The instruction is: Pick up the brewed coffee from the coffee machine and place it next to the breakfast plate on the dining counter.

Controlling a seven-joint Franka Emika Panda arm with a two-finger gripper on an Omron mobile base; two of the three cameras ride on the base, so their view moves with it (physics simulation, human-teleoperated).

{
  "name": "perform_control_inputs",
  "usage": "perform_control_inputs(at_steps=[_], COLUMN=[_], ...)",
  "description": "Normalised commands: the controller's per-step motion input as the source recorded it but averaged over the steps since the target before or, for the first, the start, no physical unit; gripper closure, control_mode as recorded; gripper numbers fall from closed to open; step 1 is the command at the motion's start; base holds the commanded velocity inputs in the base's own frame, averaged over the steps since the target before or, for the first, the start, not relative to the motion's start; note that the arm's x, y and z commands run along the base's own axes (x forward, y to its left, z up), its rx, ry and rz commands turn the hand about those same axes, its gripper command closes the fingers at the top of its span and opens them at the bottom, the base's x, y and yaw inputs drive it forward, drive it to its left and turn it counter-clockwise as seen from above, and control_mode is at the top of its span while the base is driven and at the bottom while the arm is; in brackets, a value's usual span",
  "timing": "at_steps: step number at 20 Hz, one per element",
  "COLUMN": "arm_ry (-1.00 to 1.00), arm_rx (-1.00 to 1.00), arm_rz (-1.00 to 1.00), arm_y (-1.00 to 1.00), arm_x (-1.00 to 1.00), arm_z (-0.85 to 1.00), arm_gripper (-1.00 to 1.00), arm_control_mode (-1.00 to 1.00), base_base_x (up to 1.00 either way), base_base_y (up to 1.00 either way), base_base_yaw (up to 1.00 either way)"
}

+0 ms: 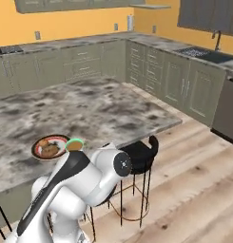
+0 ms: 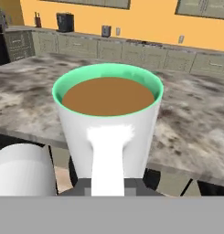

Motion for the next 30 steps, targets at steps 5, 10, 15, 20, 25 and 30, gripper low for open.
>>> perform_control_inputs(at_steps=[5,10,15,20,25,30], arm_ry=[0.0,0.0,0.0,0.0,0.03,0.04], arm_rx=[0.0,0.0,0.0,0.0,0.0,0.0], arm_rz=[0.0,0.0,0.0,0.0,0.17,0.31], arm_y=[0.0,0.0,0.0,0.0,-0.01,-0.08], arm_x=[0.0,0.0,0.0,0.0,0.31,0.61], arm_z=[0.0,0.0,0.0,0.0,-0.06,-0.11], arm_gripper=[1.0,1.0,1.0,1.0,1.0,1.0], arm_control_mode=[1.0,1.0,1.0,1.0,-1.0,-1.0], base_base_x=[0.67,0.67,0.67,0.74,0.49,0.0], base_base_y=[-0.13,-0.09,-0.11,-0.18,-0.02,0.0], base_base_yaw=[0.73,0.74,0.73,0.65,0.28,0.0])
